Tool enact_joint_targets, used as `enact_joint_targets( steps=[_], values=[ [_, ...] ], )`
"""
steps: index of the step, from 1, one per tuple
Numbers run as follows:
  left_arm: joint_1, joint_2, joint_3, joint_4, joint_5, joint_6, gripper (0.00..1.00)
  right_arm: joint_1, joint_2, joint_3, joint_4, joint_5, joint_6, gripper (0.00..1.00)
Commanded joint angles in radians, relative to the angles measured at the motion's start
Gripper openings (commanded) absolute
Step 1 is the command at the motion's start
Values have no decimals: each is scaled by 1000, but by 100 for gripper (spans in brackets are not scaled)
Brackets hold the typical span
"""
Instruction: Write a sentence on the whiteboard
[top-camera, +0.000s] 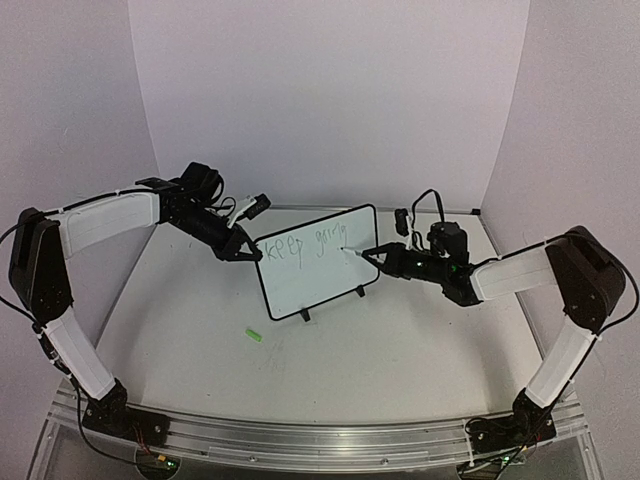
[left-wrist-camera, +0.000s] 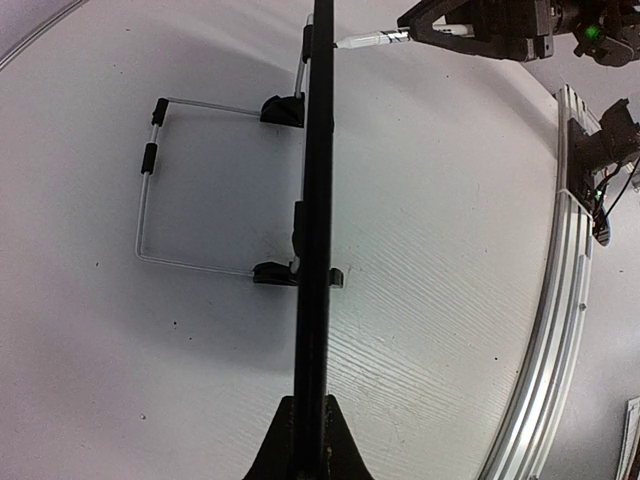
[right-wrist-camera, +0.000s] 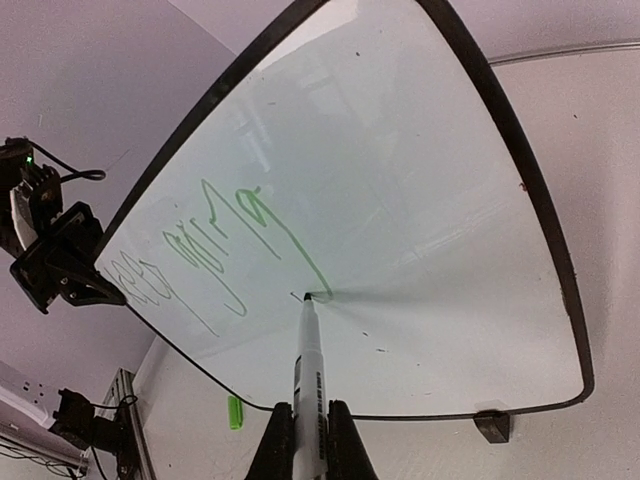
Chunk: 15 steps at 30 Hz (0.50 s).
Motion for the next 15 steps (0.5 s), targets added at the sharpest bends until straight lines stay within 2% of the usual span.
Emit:
enact_joint_targets(
  steps=[1,8,15],
  values=[
    [0,31,11,-29,-90,41,0,-5,-27,12,122,-27,39,0],
    [-1,25,13,-27,-93,35,0,-5,-159,-41,143,-79,37,0],
    [-1,24,12,-25,-86,31,0,2,-281,-53,-91,-48,-84,0]
  ],
)
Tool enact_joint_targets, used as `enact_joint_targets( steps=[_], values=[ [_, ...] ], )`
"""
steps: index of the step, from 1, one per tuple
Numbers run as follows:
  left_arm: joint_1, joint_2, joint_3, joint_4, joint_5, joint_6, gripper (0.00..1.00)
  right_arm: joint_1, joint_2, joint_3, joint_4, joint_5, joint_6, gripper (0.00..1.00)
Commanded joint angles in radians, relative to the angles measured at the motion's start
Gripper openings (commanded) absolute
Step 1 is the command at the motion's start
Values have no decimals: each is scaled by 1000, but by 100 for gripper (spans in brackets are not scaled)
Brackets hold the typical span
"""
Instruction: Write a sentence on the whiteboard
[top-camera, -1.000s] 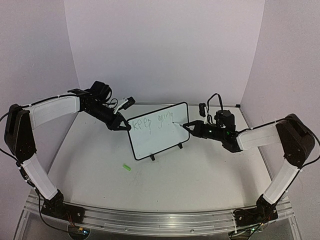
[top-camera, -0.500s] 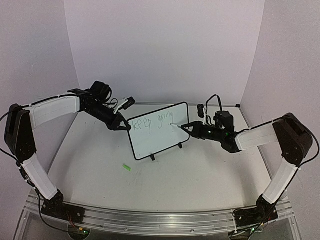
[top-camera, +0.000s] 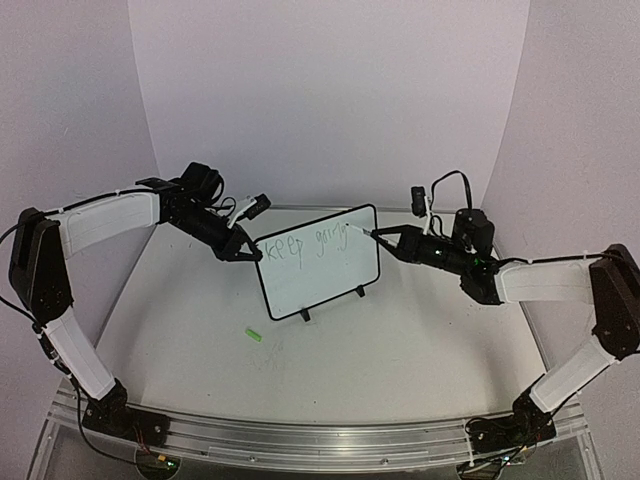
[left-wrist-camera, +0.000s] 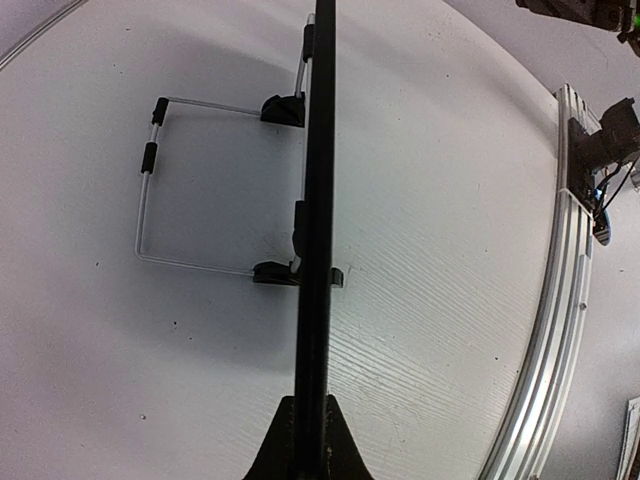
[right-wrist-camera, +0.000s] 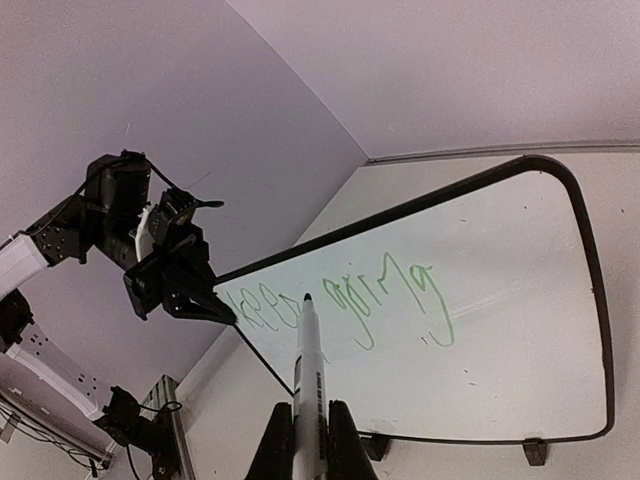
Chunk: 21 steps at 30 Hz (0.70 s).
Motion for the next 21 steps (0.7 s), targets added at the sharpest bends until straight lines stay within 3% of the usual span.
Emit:
enact_joint_targets(
  steps=[1,12,21],
  values=[
    [0,25,13,-25,-85,29,0,5,-88,-5,-154,19,-99,0],
    [0,19,5,-21,-82,22,0,165,-129,41,-354,162,-216,0],
    [0,12,0,-18,-83,21,0,282,55,114,-238,142,-192,0]
  ],
)
